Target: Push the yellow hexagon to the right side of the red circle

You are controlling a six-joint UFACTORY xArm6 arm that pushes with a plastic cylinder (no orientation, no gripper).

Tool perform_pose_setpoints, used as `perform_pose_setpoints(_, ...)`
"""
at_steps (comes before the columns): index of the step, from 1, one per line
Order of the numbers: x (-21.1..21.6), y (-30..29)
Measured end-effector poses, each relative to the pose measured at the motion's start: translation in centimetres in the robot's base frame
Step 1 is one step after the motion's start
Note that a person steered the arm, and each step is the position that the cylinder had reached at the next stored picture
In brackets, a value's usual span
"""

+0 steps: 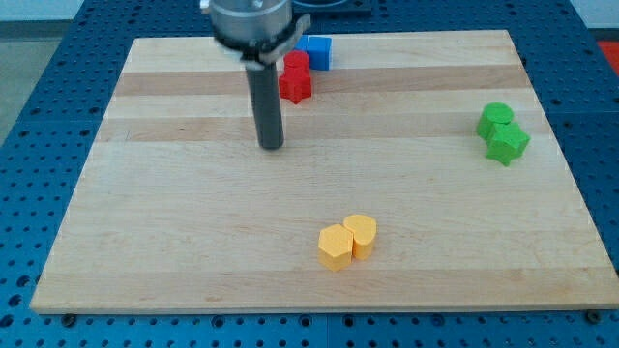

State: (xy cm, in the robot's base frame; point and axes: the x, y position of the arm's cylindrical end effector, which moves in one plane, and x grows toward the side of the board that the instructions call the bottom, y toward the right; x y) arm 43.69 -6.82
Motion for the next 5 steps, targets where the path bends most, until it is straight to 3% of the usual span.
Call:
perform_pose_setpoints(3,14.6,0.2)
perform_pose_setpoints(5,16.9,6.9)
